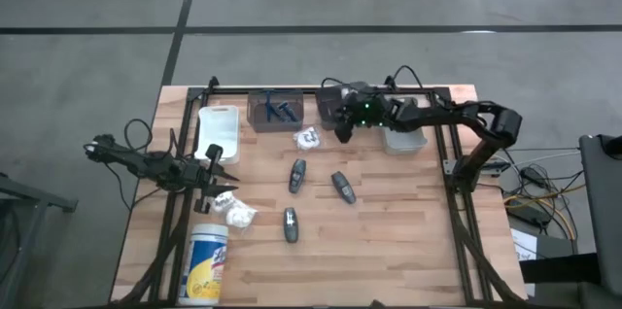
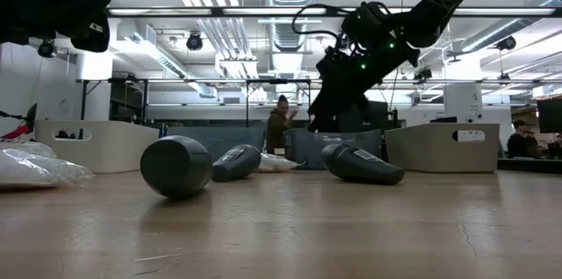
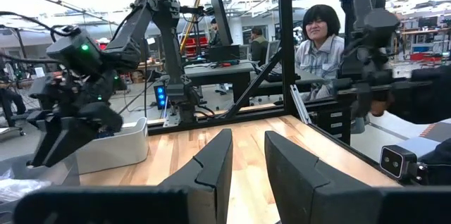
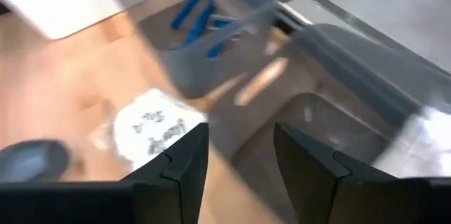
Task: Pick & Place Travel size toiletries
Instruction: Put the white cotton pack into the right black bin
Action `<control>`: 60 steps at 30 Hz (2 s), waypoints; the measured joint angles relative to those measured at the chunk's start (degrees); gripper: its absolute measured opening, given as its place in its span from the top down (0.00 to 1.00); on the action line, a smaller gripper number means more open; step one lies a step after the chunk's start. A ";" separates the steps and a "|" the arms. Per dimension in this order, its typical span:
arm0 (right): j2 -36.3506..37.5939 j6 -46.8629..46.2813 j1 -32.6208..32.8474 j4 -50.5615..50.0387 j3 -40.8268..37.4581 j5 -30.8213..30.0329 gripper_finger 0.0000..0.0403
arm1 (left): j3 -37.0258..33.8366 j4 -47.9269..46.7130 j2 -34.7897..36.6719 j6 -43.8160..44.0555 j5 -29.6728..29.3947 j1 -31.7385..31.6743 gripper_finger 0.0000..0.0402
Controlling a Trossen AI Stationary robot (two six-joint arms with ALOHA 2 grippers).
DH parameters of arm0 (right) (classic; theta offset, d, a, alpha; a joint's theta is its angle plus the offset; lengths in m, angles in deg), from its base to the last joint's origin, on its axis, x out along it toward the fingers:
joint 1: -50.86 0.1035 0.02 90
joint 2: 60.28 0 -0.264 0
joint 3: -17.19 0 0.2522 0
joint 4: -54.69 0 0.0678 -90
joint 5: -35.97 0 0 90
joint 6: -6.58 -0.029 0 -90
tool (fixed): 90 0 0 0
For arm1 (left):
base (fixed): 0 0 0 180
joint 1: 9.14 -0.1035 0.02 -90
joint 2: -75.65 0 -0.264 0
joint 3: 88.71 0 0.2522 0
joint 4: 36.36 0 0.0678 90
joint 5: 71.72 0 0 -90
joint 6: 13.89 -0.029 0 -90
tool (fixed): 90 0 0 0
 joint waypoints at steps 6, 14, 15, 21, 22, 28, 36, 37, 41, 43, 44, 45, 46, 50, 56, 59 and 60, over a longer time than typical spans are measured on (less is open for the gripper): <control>0.00 4.77 5.72 -0.01 0.45 0.00 0.64 | 0.00 0.00 -0.01 0.00 0.00 0.00 0.78; -0.28 16.55 13.61 -6.23 5.13 -0.06 0.66 | 0.00 0.00 0.00 0.00 0.00 -0.02 0.78; -0.28 17.28 14.19 -8.22 6.25 -0.26 0.66 | 0.00 0.00 -0.01 0.00 0.00 -0.02 0.78; -0.28 21.10 16.51 -18.67 12.77 -1.95 0.60 | 0.00 0.00 -0.01 0.00 0.00 0.00 0.78; -0.29 21.24 16.56 -19.67 13.58 -1.95 0.58 | 0.00 0.00 0.01 0.00 -0.02 0.00 0.78; -0.33 21.30 16.39 -21.60 15.28 -2.19 0.50 | 0.00 0.00 -0.01 0.00 0.00 -0.01 0.78; -2.02 22.57 16.46 -15.41 12.63 -2.22 0.48 | 0.00 0.00 0.01 0.00 0.00 -0.02 0.78; -2.63 22.58 16.44 -14.65 12.62 -2.60 0.49 | 0.00 0.00 0.01 0.00 0.00 -0.01 0.78; -6.86 22.74 16.45 -14.32 14.27 -7.14 0.51 | 0.00 -0.03 -0.01 0.00 -0.01 0.00 0.78; -9.50 23.10 16.43 -15.10 15.96 -7.99 0.51 | 0.00 -0.02 0.01 0.00 -0.02 -0.02 0.78; -10.85 23.66 16.43 -15.39 16.96 -8.02 0.51 | 0.00 -0.07 0.00 0.00 -0.01 -0.02 0.78; -12.24 24.23 16.43 -15.41 18.07 -8.02 0.50 | 0.00 -0.09 0.01 0.00 -0.02 -0.02 0.78; -13.52 24.68 16.45 -15.88 19.24 -8.02 0.50 | 0.00 -0.12 0.00 0.00 0.00 -0.02 0.78; -18.91 25.78 16.43 -21.67 24.61 -8.70 0.48 | 0.00 -0.30 0.01 0.00 -0.02 -0.02 0.78; -26.23 26.96 15.83 -29.47 33.13 -13.22 0.46 | 0.00 -0.63 0.01 0.00 0.00 -0.02 0.78; -29.33 27.31 15.12 -31.65 36.18 -13.74 0.47 | 0.00 -0.67 0.01 0.00 -0.03 -0.01 0.78; -29.96 27.30 14.79 -31.90 36.88 -13.74 0.48 | 0.00 -0.77 0.00 0.00 -0.02 -0.02 0.78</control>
